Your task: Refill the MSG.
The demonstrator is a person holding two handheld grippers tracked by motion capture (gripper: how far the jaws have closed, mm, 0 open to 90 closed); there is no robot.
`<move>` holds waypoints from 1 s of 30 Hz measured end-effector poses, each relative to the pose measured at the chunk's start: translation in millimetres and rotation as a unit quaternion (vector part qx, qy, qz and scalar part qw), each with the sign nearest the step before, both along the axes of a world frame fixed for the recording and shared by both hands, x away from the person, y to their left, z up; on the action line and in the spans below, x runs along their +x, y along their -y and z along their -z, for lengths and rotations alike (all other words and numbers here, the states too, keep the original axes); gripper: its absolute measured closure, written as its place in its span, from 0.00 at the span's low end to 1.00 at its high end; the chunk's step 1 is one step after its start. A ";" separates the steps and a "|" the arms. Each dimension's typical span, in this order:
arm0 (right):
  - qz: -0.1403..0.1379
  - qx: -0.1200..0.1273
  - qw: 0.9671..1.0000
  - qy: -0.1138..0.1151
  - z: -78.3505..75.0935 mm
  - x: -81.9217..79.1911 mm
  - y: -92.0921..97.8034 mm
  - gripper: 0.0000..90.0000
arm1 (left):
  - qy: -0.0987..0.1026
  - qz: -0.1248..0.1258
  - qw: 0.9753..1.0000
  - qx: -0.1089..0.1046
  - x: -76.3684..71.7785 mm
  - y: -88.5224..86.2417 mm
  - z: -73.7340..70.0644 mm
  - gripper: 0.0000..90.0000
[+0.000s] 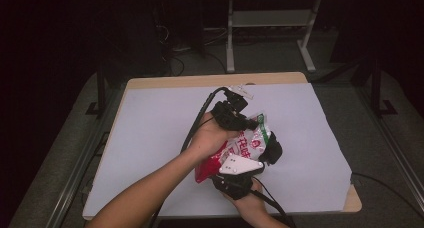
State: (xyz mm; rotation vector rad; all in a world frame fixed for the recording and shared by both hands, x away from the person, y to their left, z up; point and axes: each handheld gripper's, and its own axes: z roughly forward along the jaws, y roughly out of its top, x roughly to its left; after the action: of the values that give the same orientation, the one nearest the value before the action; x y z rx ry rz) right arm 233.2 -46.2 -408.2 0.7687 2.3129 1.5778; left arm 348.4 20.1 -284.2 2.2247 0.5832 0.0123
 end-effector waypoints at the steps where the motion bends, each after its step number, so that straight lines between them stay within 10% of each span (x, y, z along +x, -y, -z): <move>1: 0.000 0.000 1.000 0.000 -0.1 0.0 0.0 1.00 | 0.001 -0.002 1.000 -0.001 0.0 0.4 0.1 1.00; 30: -0.003 0.003 1.000 -0.004 1.5 0.7 -0.8 1.00 | -0.006 -0.003 1.000 0.018 1.2 7.2 4.7 1.00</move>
State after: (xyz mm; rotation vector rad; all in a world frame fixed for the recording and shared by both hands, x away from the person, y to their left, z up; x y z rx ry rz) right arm 233.8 -45.4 -409.7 0.7726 2.3194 1.5862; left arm 349.6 12.9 -289.0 2.2586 0.6021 0.0119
